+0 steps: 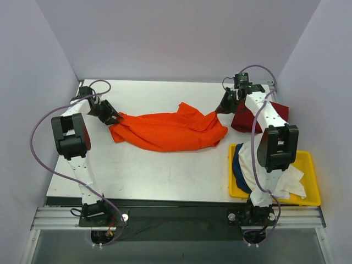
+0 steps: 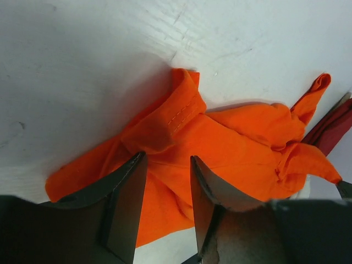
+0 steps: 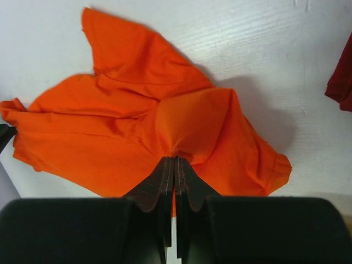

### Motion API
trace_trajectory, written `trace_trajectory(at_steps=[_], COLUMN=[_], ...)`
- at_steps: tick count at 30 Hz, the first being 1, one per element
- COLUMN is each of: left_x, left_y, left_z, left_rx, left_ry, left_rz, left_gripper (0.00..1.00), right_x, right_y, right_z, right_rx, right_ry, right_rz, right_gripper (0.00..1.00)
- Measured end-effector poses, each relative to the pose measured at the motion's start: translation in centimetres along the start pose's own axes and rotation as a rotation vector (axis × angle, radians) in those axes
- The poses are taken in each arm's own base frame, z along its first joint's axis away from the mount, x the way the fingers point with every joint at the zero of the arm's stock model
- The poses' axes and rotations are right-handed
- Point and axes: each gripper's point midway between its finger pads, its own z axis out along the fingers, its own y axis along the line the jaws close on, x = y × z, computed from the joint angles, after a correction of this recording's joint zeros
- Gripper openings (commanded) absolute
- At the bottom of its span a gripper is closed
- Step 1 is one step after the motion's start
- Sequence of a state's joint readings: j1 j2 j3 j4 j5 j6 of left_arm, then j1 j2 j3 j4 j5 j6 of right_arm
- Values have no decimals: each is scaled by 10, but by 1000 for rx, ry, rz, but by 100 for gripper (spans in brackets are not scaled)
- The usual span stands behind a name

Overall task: Fold and stack the t-shirts
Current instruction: Flatten out the tshirt

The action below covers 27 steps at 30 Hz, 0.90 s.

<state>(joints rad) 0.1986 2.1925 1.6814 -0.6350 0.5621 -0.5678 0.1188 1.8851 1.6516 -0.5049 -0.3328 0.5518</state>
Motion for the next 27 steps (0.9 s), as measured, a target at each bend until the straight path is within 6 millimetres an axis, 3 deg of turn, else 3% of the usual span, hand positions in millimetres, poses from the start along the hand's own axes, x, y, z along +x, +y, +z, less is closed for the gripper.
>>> trace_trajectory(at_steps=[3,15,20,27], left_x=[9,20,16,-1], left_y=[1,-28,-42,-35], left_z=[8,20,23,-11], left_rx=[-30,-58,-91,-208], left_ry=[18,-22,-42,-163], left_rz=[33,177,242,302], left_gripper=[48,44,46,47], right_x=[14,15,16,17], right_y=[-7,5,7,10], right_z=[16,12,11,11], right_rx=[10,-44,-56,-68], right_ry=[63,69,75,81], right_rz=[7,-7,-4,0], right_gripper=[0,0,0,0])
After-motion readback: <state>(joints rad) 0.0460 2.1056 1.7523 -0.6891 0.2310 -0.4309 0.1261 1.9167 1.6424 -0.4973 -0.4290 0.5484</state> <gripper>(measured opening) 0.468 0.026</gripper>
